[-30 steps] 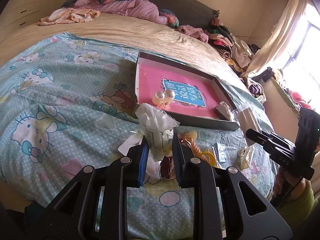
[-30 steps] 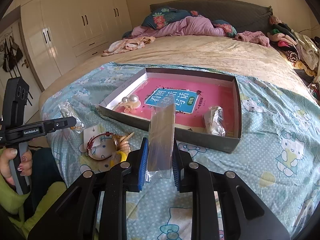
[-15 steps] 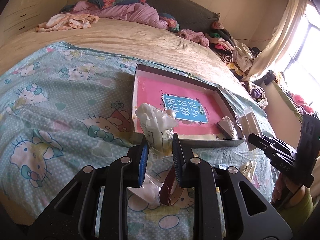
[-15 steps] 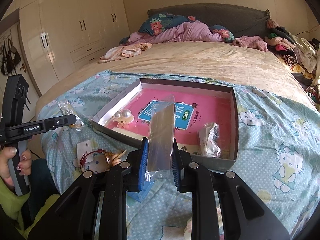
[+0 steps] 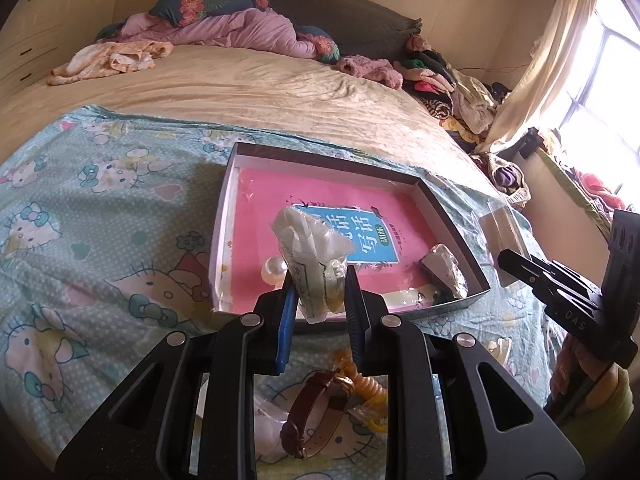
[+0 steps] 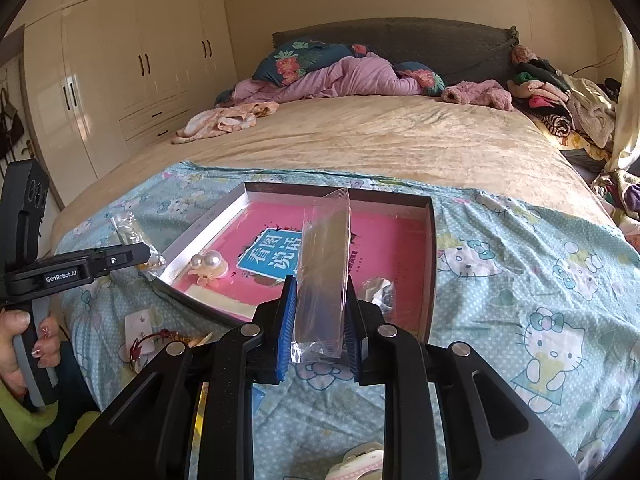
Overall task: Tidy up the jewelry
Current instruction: 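Carry the bag with the left tool while the right tool carries the sleeve over the box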
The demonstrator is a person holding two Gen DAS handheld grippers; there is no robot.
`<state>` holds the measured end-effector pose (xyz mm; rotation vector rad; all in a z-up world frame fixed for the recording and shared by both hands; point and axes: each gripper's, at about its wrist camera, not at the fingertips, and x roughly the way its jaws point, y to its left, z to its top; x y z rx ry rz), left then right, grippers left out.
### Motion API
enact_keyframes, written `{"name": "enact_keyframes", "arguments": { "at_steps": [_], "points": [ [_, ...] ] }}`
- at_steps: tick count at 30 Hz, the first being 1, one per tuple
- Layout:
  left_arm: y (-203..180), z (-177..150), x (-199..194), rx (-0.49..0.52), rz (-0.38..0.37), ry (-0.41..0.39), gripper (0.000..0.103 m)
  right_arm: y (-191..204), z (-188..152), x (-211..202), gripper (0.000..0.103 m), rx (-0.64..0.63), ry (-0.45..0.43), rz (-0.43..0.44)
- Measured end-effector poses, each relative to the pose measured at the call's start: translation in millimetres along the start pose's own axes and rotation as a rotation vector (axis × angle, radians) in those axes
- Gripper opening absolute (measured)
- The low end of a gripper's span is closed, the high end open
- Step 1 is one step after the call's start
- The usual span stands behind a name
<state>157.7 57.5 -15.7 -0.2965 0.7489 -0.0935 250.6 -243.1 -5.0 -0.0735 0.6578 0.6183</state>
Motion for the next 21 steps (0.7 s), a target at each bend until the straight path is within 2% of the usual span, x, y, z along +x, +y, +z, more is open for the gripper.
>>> {"name": "enact_keyframes", "arguments": {
  "at_steps": [14,21],
  "points": [
    [-29.3,24.8,41.2,0.061,-0.028,0.02,0.015,-30.0,7.3,13.6,0.021,0.043,0.0,-0.09],
    [-36.7,23.7,65.0,0.078,-0.042,0.064,0.015,-40.8,7.1,22.9,0.021,0.06,0.012,-0.11]
  ]
}}
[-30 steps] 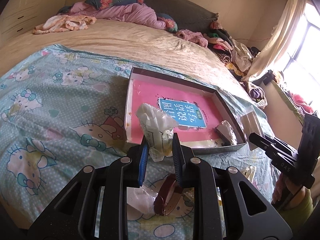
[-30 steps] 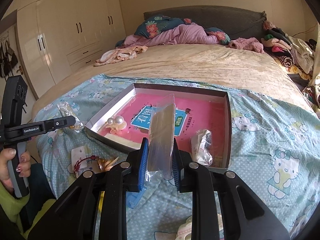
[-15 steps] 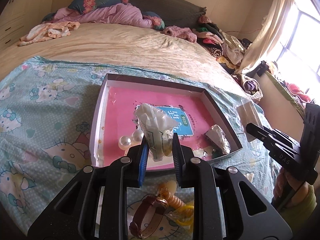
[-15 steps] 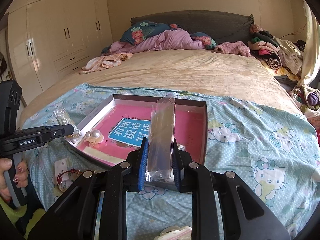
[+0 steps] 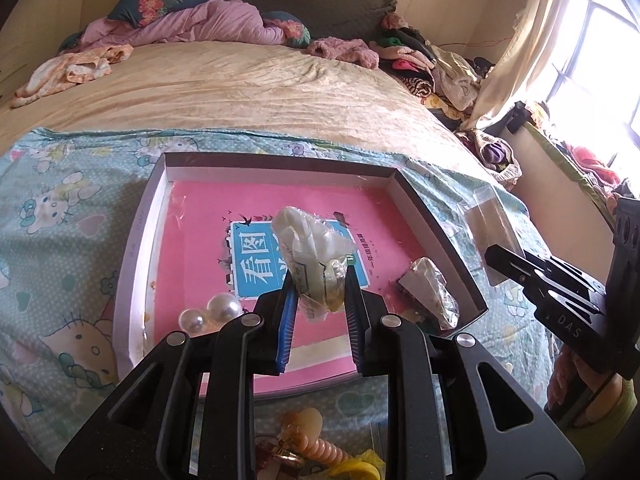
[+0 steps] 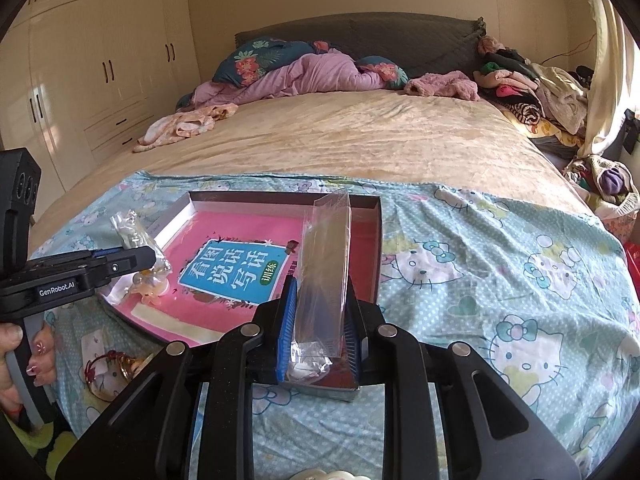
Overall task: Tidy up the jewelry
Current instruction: 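Carry the bag with the left tool while the right tool carries the sleeve over the box, then lower the bag onto the book and open the left tool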
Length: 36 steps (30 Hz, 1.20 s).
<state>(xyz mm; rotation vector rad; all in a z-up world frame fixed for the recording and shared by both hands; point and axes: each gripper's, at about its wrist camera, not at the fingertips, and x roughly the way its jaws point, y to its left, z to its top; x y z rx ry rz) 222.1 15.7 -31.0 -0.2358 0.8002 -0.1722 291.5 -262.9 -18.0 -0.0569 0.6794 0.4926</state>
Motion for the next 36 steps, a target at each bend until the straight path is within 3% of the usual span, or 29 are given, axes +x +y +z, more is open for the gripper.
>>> {"name": "enact_keyframes", "arguments": {
  "at_steps": [15,24,27,36],
  "points": [
    [-7.6,-19.6,41.3,0.057,-0.003,0.109,0.015,-11.9,-7.4,26.3,0.021,0.043,0.052,-0.021],
    [-6.0,-17.0,41.7,0.059,-0.001,0.107,0.017,-12.9,-11.9,39.8,0.021,0.055,0.09,-0.034],
    [-2.6,-16.2,41.6,0.041,-0.004,0.107,0.036,-11.7,-13.7,43.4,0.021,0.054,0.1,-0.039],
    [0.0,-19.4,33.4,0.016,-0.019,0.09,0.042,-8.2,-17.4,48.1,0.021,0.028,0.112,-0.076]
  ]
}}
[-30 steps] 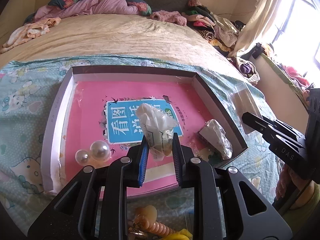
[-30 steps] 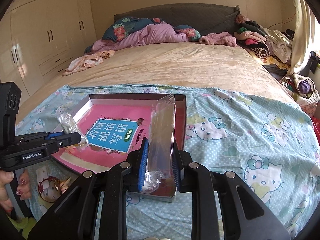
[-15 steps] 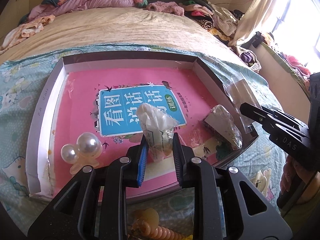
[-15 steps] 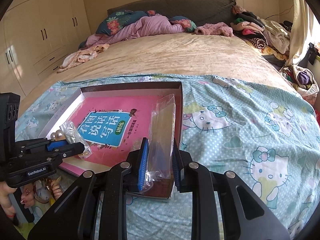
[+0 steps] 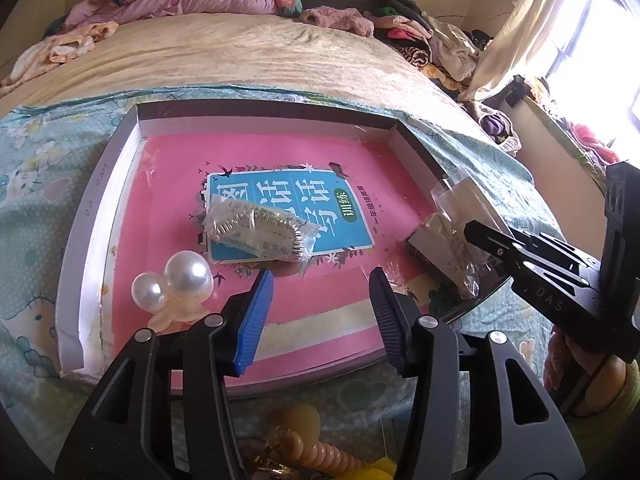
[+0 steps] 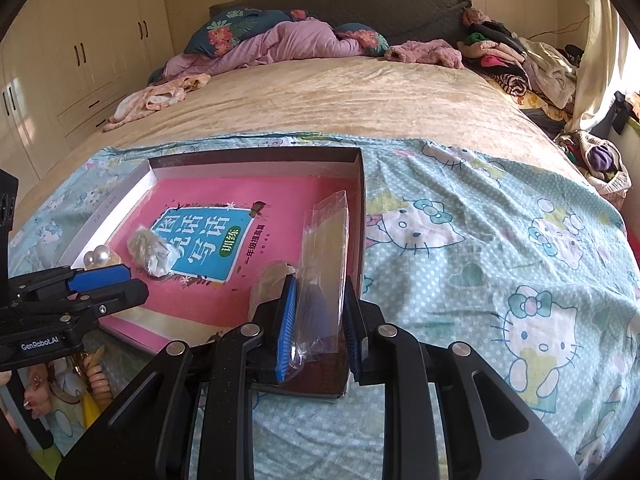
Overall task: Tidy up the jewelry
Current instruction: 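Lower the bag onto the book and open the left tool, then lower the clear sleeve into the box and open the right tool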
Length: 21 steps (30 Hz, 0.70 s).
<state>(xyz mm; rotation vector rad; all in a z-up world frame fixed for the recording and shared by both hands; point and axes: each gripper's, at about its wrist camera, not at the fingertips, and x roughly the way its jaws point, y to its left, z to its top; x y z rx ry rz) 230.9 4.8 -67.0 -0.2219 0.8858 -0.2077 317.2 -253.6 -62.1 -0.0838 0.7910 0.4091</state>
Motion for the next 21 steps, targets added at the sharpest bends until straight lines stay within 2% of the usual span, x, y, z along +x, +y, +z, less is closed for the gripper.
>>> {"name": "enact_keyframes", "arguments": {
  "at_steps": [9,17,21],
  "points": [
    [8.1,-1.7,-16.5,-0.036,0.0,-0.015,0.053,-0.5,-4.6,0.4,0.022,0.0,0.009,-0.01],
    [15.7,-0.6,-30.5,-0.063,0.016,-0.037,0.068,-1.8,-8.0,-3.8,0.023,0.008,0.014,-0.004],
    [17.9,-1.1,-37.9,-0.075,0.024,-0.045,0.07,-0.3,-9.1,-7.6,0.03,0.011,0.015,0.008]
  ]
}}
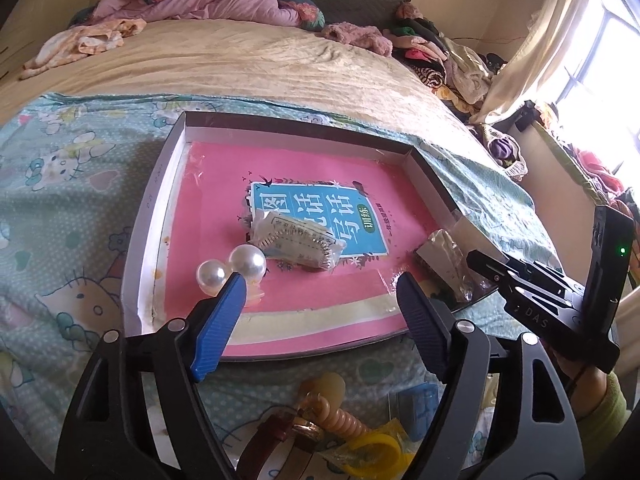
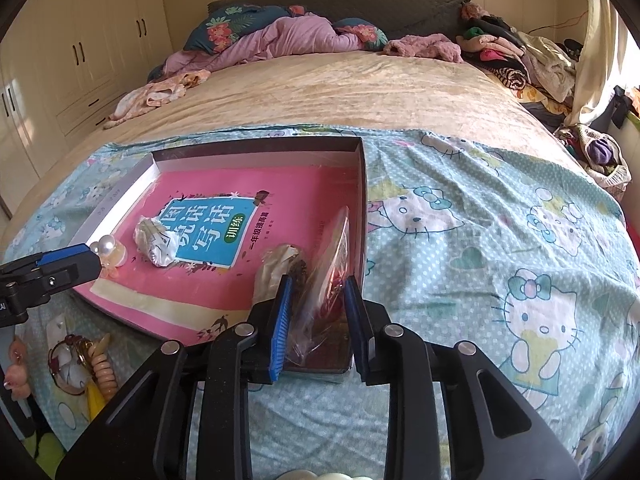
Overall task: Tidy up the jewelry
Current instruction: 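Lower the clear sleeve into the box and open the right tool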
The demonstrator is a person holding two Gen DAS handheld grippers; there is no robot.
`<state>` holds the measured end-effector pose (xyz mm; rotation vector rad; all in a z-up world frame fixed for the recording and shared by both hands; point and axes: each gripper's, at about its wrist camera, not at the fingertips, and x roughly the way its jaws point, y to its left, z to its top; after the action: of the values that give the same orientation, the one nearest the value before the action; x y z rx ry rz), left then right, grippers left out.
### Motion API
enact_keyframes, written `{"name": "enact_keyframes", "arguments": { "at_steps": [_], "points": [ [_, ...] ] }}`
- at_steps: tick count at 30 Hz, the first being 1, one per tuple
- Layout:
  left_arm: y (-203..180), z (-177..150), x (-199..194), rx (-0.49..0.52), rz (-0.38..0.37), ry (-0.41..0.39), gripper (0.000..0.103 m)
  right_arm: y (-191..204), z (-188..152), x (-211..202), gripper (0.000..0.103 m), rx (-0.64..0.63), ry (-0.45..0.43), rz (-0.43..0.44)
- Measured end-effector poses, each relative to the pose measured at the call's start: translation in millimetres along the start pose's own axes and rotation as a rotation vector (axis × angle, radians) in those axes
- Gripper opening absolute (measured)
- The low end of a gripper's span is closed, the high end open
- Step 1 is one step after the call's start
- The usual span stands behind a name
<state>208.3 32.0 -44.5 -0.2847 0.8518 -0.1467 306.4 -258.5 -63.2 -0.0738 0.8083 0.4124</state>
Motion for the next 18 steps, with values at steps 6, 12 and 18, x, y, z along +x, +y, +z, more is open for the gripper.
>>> {"name": "enact_keyframes", "arguments": {
  "at_steps": [6,12,18],
  "points": [
    [3.8,-0.6,-14.3,-0.002,0.013,-0.02,0.076,5.6,-1.6,-11.2,0.05,-0.013,-0.022,-0.001],
    [10.2,0.0,-29.2,-0.02,0.029,-0.045,0.085,4.6,-1.7,-26.4,0.063,-0.005,-0.055,-0.004],
    [13.3,-1.4,-46.8,-0.025,0.044,-0.073,0.091,7.4,-2.0,-44.1,0.074,-0.008,-0.092,-0.003]
  ]
}}
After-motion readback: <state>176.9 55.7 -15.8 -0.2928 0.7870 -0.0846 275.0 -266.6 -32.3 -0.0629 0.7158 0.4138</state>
